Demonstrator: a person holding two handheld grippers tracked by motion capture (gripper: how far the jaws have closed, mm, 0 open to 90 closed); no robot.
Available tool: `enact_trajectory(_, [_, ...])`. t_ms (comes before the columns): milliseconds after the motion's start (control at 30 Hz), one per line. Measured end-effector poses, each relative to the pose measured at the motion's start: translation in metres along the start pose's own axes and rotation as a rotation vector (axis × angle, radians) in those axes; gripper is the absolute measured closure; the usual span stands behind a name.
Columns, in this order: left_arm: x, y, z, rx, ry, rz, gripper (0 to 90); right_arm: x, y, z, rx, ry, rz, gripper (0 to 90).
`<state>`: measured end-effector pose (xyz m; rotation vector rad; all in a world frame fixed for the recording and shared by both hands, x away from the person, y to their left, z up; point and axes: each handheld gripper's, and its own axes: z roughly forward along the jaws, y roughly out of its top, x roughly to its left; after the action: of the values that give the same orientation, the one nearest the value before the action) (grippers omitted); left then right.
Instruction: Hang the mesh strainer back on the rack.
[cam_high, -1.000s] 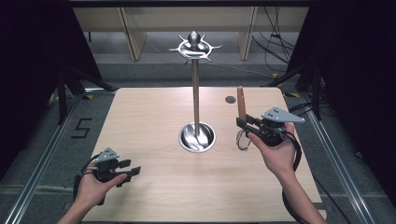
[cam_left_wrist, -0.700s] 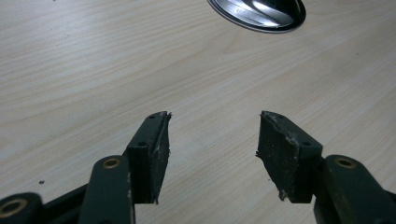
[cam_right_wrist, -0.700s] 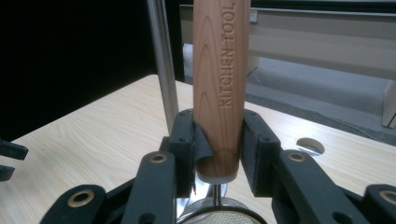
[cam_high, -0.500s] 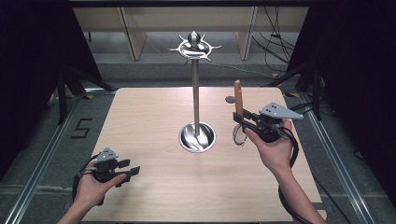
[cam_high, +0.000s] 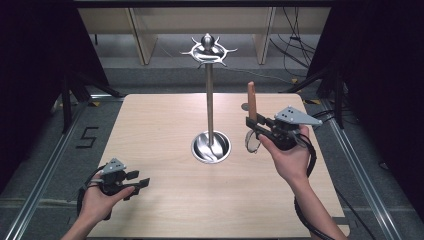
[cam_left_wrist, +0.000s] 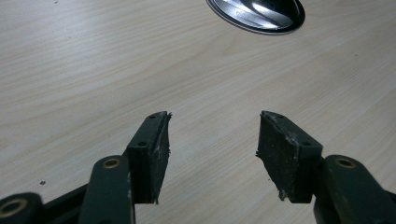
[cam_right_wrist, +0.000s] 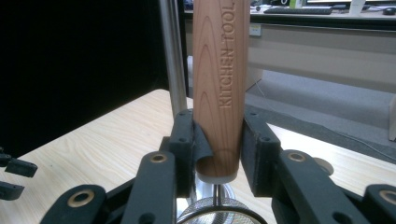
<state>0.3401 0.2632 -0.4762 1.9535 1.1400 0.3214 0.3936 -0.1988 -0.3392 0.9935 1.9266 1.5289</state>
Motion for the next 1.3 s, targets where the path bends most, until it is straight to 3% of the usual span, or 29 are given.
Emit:
enact_trajectory(33, [0.0, 0.0, 0.0, 0.0, 0.001, 0.0, 42.5, 0.002, 0.0, 0.0, -0.003, 0.004, 0.018, 69.3])
enact_trajectory(67, [0.0, 0.0, 0.001, -0.002, -0.002, -0.004, 42.5, 0.001, 0.002, 0.001, -0.004, 0.003, -0.006, 69.3])
enact_trajectory(200, [-0.002, 0.0, 0.001, -0.012, -0.004, -0.012, 42.5, 0.004, 0.005, 0.003, -0.017, 0.003, -0.014, 69.3])
enact_trajectory(300, [-0.001, 0.0, 0.0, -0.002, -0.001, -0.004, 42.5, 0.008, 0.007, 0.003, -0.006, 0.002, 0.014, 69.3])
enact_trajectory(333, [-0.001, 0.0, 0.0, -0.004, 0.0, -0.001, 42.5, 0.006, 0.008, 0.004, -0.025, 0.002, -0.02, 69.3])
enact_trajectory(467, [-0.002, 0.0, 0.0, -0.014, -0.007, -0.011, 42.5, 0.009, 0.009, 0.004, -0.027, 0.017, 0.014, 69.3])
enact_trajectory(667, [-0.002, 0.001, -0.001, -0.006, -0.006, -0.009, 42.5, 0.01, 0.014, 0.003, -0.038, 0.008, 0.021, 69.3])
enact_trajectory(733, [-0.001, 0.0, 0.0, -0.015, -0.007, -0.006, 42.5, 0.006, 0.016, 0.003, -0.052, -0.002, -0.022, 69.3])
enact_trajectory(767, [-0.001, 0.0, 0.0, -0.015, -0.007, -0.007, 42.5, 0.008, 0.017, 0.002, -0.048, 0.006, 0.007, 69.3])
enact_trajectory(1033, [0.0, 0.0, -0.001, -0.006, -0.005, 0.005, 42.5, 0.007, 0.024, 0.002, -0.055, -0.002, -0.005, 69.3])
enact_trajectory(1167, [-0.002, -0.001, 0.0, -0.018, -0.008, -0.013, 42.5, 0.009, 0.025, 0.003, -0.056, 0.006, 0.011, 69.3])
enact_trajectory(1200, [-0.002, 0.0, 0.0, -0.019, -0.004, -0.011, 42.5, 0.007, 0.026, 0.004, -0.073, -0.001, -0.024, 69.3])
enact_trajectory(1300, [-0.003, 0.0, 0.001, -0.024, -0.005, -0.013, 42.5, 0.011, 0.027, 0.003, -0.059, 0.004, 0.002, 69.3])
